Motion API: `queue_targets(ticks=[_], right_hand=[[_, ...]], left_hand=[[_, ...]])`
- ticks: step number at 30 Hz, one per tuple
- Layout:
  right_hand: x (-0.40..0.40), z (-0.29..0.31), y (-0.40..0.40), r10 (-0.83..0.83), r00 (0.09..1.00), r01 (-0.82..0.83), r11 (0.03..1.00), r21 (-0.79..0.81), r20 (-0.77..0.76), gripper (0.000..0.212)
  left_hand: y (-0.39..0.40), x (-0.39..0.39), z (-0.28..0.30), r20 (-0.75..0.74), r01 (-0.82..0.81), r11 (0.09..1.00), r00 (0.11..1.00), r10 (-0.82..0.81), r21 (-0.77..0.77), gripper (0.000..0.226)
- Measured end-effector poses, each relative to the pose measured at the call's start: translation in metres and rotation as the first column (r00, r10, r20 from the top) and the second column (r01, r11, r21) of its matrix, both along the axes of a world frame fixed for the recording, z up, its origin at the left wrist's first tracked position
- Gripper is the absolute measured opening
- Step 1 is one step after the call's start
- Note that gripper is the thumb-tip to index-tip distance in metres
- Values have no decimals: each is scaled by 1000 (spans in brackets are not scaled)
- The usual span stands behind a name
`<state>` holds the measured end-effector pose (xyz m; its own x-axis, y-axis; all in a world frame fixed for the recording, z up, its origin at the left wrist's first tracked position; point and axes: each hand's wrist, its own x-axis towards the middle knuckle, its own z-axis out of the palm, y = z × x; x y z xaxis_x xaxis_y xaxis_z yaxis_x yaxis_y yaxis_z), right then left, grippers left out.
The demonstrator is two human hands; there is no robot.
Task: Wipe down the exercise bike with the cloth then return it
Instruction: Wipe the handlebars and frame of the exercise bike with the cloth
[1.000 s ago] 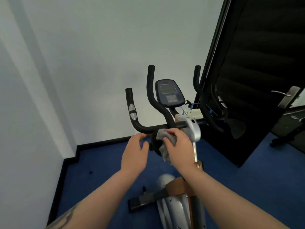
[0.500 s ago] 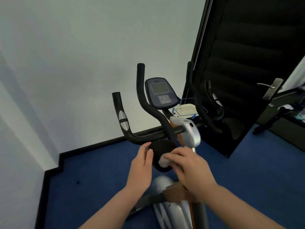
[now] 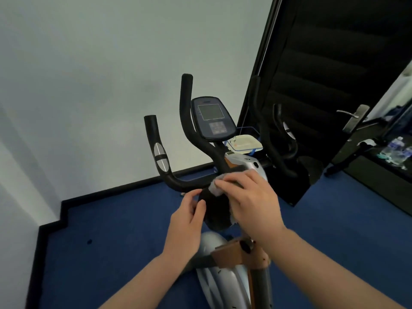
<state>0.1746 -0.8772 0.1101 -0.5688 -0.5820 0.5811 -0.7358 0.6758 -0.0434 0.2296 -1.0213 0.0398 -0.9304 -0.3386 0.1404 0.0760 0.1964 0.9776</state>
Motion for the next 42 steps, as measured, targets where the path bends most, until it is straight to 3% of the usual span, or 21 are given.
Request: queue_targets(ticks=[2,4,6,9,14,17,19,22,24,27,30,33,39,42], right_hand=[[-10,3,-21,43,999,-42,990,134,-2,28],[-14,-3,-27,81,990,-98,982,162,112,28],[-15,-8,-12,79,978,-101,989,106,192,28],[-12,-13,14,51,982,-59,997,41,180,30],[25,-44,27,-95,960,132,983,-125,264,30],[34,-49,23,-80,920,217,919,-328,384,31],[28,-40,7,-124,928,275,865,-419,352,31],[26,-40,-20,-275,934,335,897,-287,229,29],[39,-54,-28,-323,919,372,900,-226,227,27],[55,-63,-21,-253,869,401,864,-304,426,24],[52,-52,-8,-80,777,395,834,-385,625,18],[36,-36,-17,2,757,425,758,-495,653,19],[48,-49,-33,-10,842,284,857,-429,539,25],[51,-43,-3,7,857,158,948,-276,516,22]], left_hand=[[1,-1,-1,1,-23,1000,1000,23,-16,19],[-1,-3,-2,6,-32,999,999,32,-16,17],[-4,-5,-2,8,-7,1000,1000,7,-18,17],[-4,-7,0,13,16,999,1000,-16,-28,17],[-10,-13,3,69,53,998,996,-51,-33,24],[-12,-14,6,91,70,996,994,-64,-59,26],[-12,-14,7,82,55,997,995,-51,-46,26],[-8,-11,5,50,22,999,999,-21,-23,25],[-6,-9,3,7,12,1000,1000,-12,-8,24],[-4,-9,0,-20,1,1000,1000,-1,8,25],[-4,-8,-2,-21,-2,999,1000,3,45,26],[-5,-10,-1,-50,20,993,999,-14,119,25],[-7,-15,-2,-16,-4,986,1000,7,165,29],[-6,-23,1,42,-39,992,999,34,120,28]])
